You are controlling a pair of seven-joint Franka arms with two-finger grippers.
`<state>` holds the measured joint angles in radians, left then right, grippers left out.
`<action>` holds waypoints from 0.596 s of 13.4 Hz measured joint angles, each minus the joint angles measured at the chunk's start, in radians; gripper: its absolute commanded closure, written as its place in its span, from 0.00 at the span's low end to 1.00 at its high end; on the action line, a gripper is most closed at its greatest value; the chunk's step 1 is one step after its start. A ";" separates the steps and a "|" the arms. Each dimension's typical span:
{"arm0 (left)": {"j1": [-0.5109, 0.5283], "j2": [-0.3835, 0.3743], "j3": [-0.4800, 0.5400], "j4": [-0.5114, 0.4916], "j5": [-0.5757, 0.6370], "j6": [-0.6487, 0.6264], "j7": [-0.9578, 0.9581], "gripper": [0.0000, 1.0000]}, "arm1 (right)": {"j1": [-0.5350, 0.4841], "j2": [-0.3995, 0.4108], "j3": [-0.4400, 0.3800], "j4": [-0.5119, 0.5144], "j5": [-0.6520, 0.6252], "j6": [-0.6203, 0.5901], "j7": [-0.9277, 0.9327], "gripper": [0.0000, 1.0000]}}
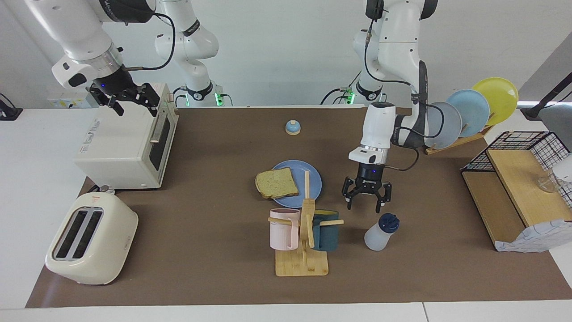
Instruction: Put bread on plate and add seasoning
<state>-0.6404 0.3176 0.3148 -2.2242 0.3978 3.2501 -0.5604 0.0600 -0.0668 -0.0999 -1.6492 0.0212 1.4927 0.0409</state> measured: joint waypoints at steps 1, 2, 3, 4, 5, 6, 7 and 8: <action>-0.027 -0.014 -0.001 0.000 0.000 -0.030 -0.024 0.00 | 0.000 0.000 0.000 0.000 0.000 0.000 0.000 0.00; -0.048 -0.028 -0.003 0.003 -0.001 -0.068 -0.044 0.00 | 0.000 0.000 0.000 0.000 0.000 0.000 0.000 0.00; -0.060 -0.045 -0.004 0.011 -0.002 -0.124 -0.058 0.00 | 0.000 0.000 0.000 0.000 0.000 0.000 0.000 0.00; -0.063 -0.064 -0.008 0.022 -0.003 -0.179 -0.065 0.00 | 0.000 0.000 0.000 0.000 0.000 0.000 0.000 0.00; -0.063 -0.086 -0.010 0.033 -0.009 -0.238 -0.069 0.00 | 0.000 0.000 0.000 0.000 0.000 0.000 0.000 0.00; -0.063 -0.108 -0.012 0.041 -0.027 -0.288 -0.070 0.00 | 0.000 0.000 0.000 0.000 0.000 0.000 0.000 0.00; -0.064 -0.133 -0.017 0.052 -0.058 -0.349 -0.070 0.00 | 0.000 0.000 0.000 0.000 0.000 0.000 0.000 0.00; -0.068 -0.154 -0.021 0.070 -0.088 -0.416 -0.070 0.00 | 0.000 0.000 0.000 0.000 0.000 0.000 0.000 0.00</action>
<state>-0.7084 0.1639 0.2939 -2.1541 0.3099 2.8336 -0.6306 0.0600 -0.0668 -0.0999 -1.6492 0.0212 1.4928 0.0409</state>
